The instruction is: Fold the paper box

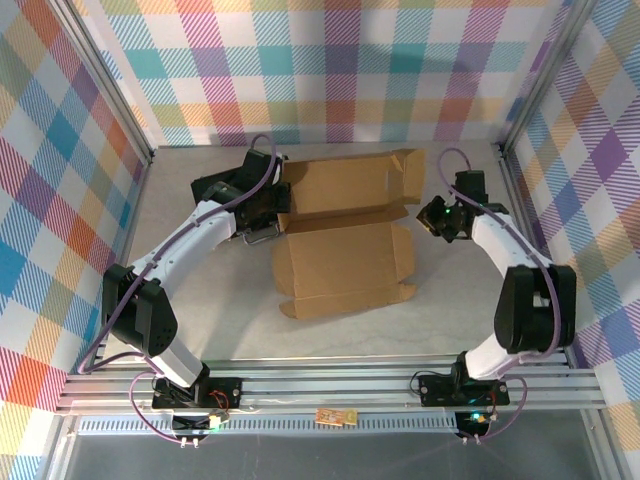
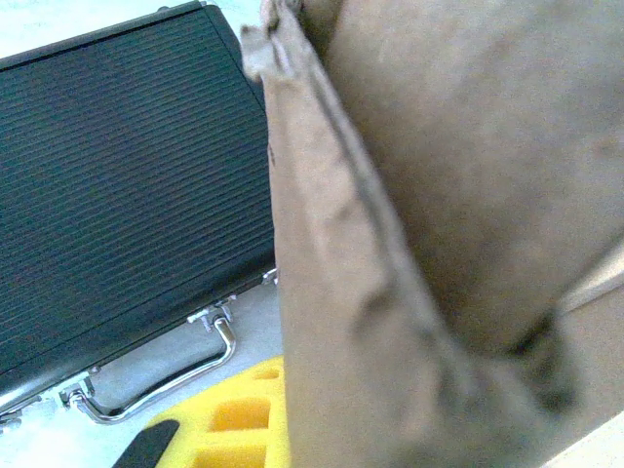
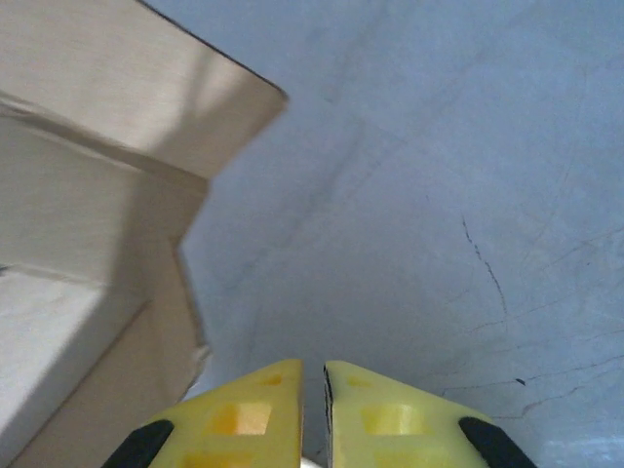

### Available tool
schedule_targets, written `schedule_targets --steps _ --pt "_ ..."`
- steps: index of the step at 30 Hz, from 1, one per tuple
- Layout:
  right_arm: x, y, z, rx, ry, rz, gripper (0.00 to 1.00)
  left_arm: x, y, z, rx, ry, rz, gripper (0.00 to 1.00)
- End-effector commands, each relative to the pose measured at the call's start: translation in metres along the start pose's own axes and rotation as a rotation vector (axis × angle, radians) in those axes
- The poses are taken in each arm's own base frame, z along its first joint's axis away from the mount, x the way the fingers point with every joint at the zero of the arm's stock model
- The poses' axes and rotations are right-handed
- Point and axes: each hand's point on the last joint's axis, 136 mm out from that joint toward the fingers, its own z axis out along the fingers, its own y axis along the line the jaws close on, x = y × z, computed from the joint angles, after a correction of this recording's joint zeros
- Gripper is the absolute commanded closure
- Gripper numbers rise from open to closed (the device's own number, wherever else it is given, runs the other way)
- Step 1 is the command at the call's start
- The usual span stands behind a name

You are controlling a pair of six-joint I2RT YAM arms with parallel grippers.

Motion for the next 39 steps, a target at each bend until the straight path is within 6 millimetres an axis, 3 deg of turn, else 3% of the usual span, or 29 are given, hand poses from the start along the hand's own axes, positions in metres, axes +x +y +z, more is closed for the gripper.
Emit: schedule_targets --steps 1,6,12,24,27,32,36,39 --pt "-0.003 0.013 0.015 -0.033 0.046 0.043 0.86 -0.017 -0.001 -0.019 0.029 -0.056 -0.039 1.00" --pt "-0.007 0.041 0.030 -0.073 0.100 0.011 0.86 -0.018 -0.002 -0.019 0.027 -0.058 -0.039 1.00" --pt "0.001 0.075 0.029 -0.128 0.104 -0.061 0.87 -0.020 -0.002 -0.018 0.028 -0.062 -0.042 1.00" --pt "0.037 0.084 0.037 -0.086 0.170 -0.199 0.88 -0.023 -0.003 -0.015 0.025 -0.066 -0.044 1.00" --pt "0.028 0.091 0.022 -0.080 0.113 -0.247 0.86 -0.024 -0.003 -0.015 0.031 -0.067 -0.045 1.00" --pt "-0.012 0.118 -0.035 -0.149 -0.068 -0.365 0.70 -0.027 0.004 -0.018 0.050 -0.064 -0.040 1.00" --pt "-0.056 0.112 -0.073 -0.241 -0.185 -0.381 0.53 -0.028 0.007 -0.022 0.079 -0.056 -0.015 1.00" --pt "-0.074 0.110 -0.086 -0.314 -0.200 -0.453 0.41 -0.029 0.010 -0.023 0.102 -0.045 -0.010 1.00"
